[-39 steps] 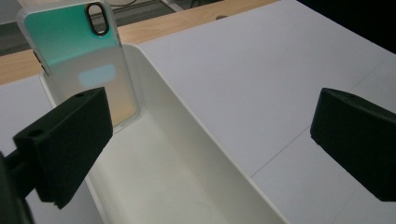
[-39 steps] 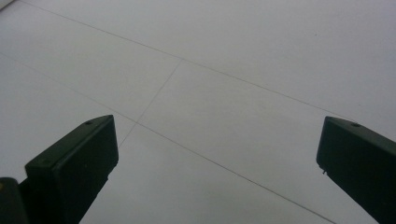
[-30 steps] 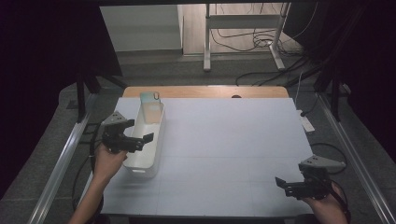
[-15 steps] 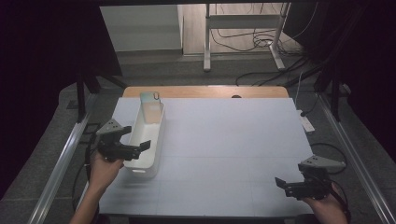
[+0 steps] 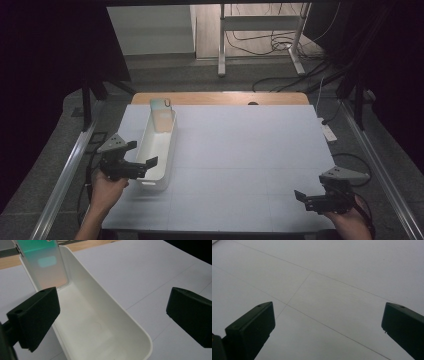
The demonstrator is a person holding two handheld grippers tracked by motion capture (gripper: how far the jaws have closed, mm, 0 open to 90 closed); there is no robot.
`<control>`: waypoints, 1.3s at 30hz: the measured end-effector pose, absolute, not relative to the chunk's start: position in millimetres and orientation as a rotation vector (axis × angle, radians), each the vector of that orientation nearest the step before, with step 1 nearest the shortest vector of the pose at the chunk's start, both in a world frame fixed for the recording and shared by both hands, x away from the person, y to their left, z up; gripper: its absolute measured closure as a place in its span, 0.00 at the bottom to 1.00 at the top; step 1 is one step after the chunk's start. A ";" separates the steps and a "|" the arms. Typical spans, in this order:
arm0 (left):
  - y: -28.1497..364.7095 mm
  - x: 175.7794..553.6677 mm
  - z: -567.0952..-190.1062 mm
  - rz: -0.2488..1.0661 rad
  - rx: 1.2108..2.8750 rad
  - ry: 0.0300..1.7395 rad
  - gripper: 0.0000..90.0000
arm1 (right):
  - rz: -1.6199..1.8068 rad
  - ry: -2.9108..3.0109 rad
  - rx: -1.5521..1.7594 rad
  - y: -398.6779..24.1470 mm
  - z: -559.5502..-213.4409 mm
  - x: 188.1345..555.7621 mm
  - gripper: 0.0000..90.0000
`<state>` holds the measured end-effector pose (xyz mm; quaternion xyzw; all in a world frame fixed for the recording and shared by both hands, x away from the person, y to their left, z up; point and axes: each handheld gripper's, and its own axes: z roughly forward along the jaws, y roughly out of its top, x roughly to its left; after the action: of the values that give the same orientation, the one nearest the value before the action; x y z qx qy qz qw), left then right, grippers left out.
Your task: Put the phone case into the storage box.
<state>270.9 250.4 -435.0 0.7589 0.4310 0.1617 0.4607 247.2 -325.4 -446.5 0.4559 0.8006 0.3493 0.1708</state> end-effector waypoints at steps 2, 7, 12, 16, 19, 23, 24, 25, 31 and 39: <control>251.2 268.0 -435.2 0.401 1.870 1.061 0.00 | 0.993 2.273 1.295 -325.3 -446.5 247.1 0.00; 253.6 262.5 -435.5 0.402 1.868 1.065 0.00 | 0.992 2.275 1.294 -325.2 -446.5 247.1 0.00; 257.2 255.8 -436.4 0.402 1.865 1.072 0.00 | 0.990 2.275 1.294 -325.1 -446.5 247.2 0.00; 259.2 250.3 -437.6 0.405 1.869 1.080 0.00 | 0.990 2.276 1.293 -325.0 -446.5 247.1 0.00; 260.2 246.5 -437.7 0.407 1.868 1.084 0.00 | 0.991 2.277 1.292 -325.1 -446.5 247.1 0.00; 263.0 239.3 -437.6 0.411 1.861 1.090 0.00 | 0.992 2.279 1.291 -325.0 -446.6 247.1 0.00; 263.0 239.3 -437.6 0.411 1.861 1.090 0.00 | 0.992 2.279 1.291 -325.0 -446.6 247.1 0.00; 263.8 237.3 -437.9 0.412 1.858 1.090 0.00 | 0.991 2.279 1.290 -324.8 -446.5 247.0 0.00; 268.5 226.1 -439.8 0.414 1.849 1.104 0.00 | 0.991 2.280 1.290 -324.7 -446.5 246.9 0.00; 275.2 214.3 -441.1 0.427 1.841 1.124 0.00 | 0.990 2.280 1.289 -324.7 -446.6 246.9 0.00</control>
<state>214.3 275.2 -441.1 0.7459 0.4554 0.1728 0.4543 246.9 -324.7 -446.6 0.4535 0.8025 0.3484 0.1699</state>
